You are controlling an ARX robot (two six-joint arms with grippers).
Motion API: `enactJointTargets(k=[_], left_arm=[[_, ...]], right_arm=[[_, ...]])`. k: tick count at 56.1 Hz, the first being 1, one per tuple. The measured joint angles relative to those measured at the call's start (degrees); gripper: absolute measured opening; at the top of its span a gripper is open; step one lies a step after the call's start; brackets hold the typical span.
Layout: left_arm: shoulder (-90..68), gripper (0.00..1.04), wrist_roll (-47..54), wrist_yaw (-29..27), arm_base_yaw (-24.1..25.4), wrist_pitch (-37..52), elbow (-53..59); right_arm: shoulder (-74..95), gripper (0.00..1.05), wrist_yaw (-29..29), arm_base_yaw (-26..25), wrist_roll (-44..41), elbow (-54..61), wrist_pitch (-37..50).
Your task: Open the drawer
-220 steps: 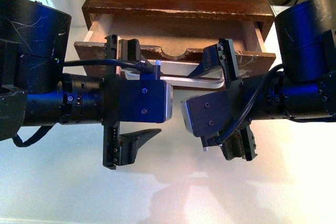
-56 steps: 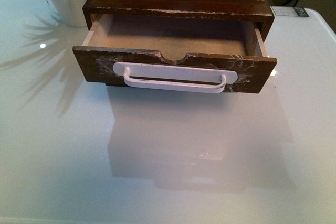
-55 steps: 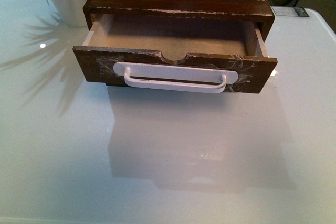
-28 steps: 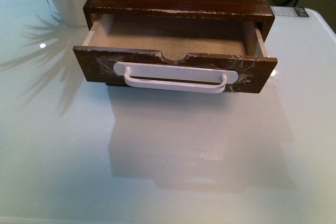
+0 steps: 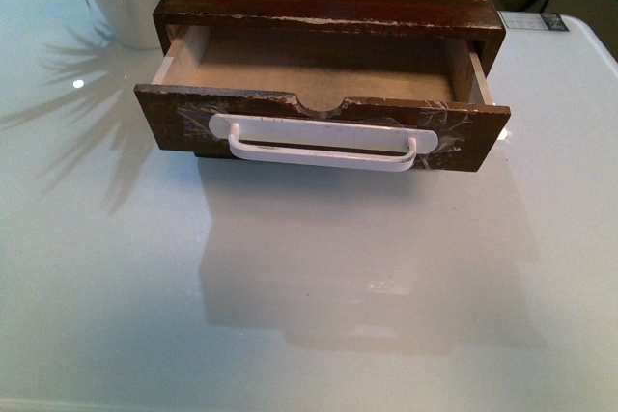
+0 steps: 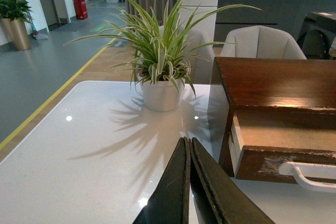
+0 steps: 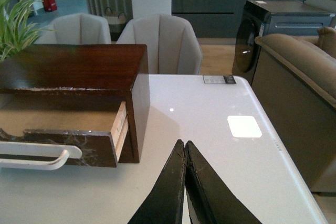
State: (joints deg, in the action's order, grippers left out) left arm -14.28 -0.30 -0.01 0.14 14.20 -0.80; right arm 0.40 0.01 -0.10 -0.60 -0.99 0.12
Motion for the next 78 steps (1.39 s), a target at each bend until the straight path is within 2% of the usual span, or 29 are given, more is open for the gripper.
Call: enactJointTargets(k=[16,21,23,52,58,78], left_arm=[[4.2,0.02,0.0,0.0,0.0,-4.2,0.0],[10.9,0.02,0.0,0.0,0.0,-12.7,0.0],[12.5,0.02,0.0,0.0,0.0,-13.6,0.0],[13.9,0.02,0.0,0.0,0.0,-14.1,0.0],[13.9,0.04,0.0,0.0,0.0,-14.1,0.0],[13.9,0.64,0.0,0.0,0.0,-14.1,0.0]], right_arm=[[0.0,0.02,0.0,0.0,0.0,0.0,0.0],[-0.1,0.02,0.0,0.0,0.0,0.0,0.0],[-0.1,0.02,0.0,0.0,0.0,0.0,0.0],[-0.1,0.02,0.0,0.0,0.0,0.0,0.0],[-0.1,0.19,0.0,0.0,0.0,0.0,0.0],[-0.1,0.78,0.0,0.0,0.0,0.0,0.0]])
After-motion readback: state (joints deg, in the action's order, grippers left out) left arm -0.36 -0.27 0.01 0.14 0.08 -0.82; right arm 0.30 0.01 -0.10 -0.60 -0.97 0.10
